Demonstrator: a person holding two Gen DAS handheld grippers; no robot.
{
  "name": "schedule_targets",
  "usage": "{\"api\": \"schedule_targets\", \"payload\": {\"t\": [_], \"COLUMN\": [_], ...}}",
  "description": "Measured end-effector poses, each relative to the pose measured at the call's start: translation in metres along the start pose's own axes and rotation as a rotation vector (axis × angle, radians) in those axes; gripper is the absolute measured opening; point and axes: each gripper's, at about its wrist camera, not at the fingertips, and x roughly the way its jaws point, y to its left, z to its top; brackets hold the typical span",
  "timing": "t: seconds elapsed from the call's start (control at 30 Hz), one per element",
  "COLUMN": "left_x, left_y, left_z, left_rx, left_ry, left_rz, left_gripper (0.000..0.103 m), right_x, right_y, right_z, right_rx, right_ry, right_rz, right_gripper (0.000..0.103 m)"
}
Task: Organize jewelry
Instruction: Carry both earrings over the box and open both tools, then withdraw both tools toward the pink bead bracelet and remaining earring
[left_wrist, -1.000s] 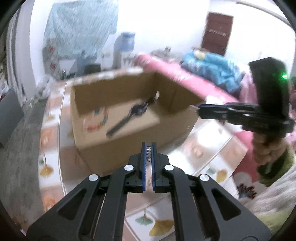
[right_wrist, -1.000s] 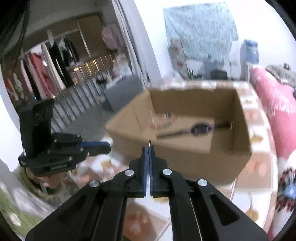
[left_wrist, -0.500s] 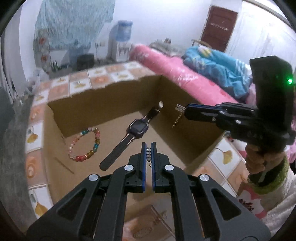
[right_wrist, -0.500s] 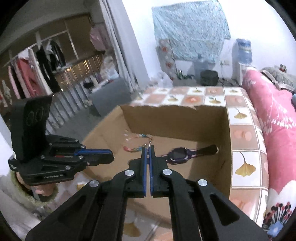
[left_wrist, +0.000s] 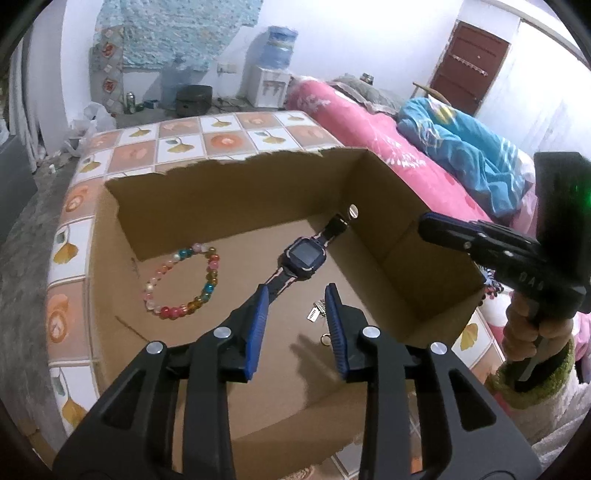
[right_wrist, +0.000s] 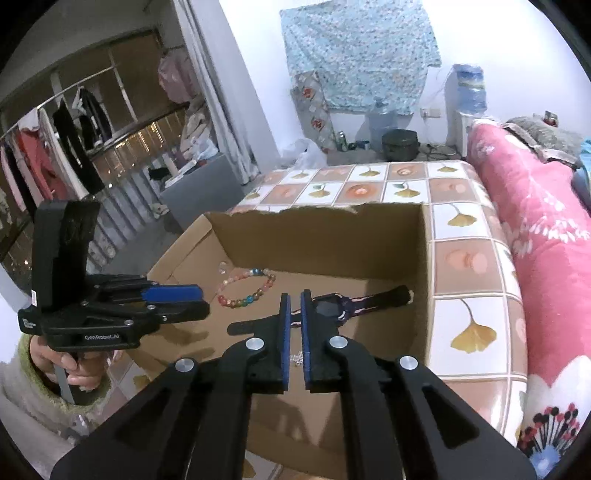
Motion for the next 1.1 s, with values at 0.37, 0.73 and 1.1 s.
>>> {"api": "schedule_targets", "payload": {"t": [0.37, 0.73, 1.1], "left_x": [-0.077, -0.113, -0.052], "left_y": [-0.001, -0.017, -0.047], "left_z": [-0.036, -0.121, -0.199], "left_rx": [-0.034, 0.008, 0.083], "left_ry": [-0.135, -0.115, 0.086], "left_rz": [0.056, 0.112, 0.171], "left_gripper": [0.053, 0.084, 0.085], "right_x": [-0.067, -0.095, -0.033], "right_y": [0.028, 0.074, 0.083], "right_z": [-0.021, -0.096, -0.167], "right_rx": [0.001, -0.021, -0.090], "right_ry": [-0.134, -0.098, 0.165], "right_rz": [0.006, -0.019, -0.359], "right_gripper": [0.031, 0.064, 0.082]}}
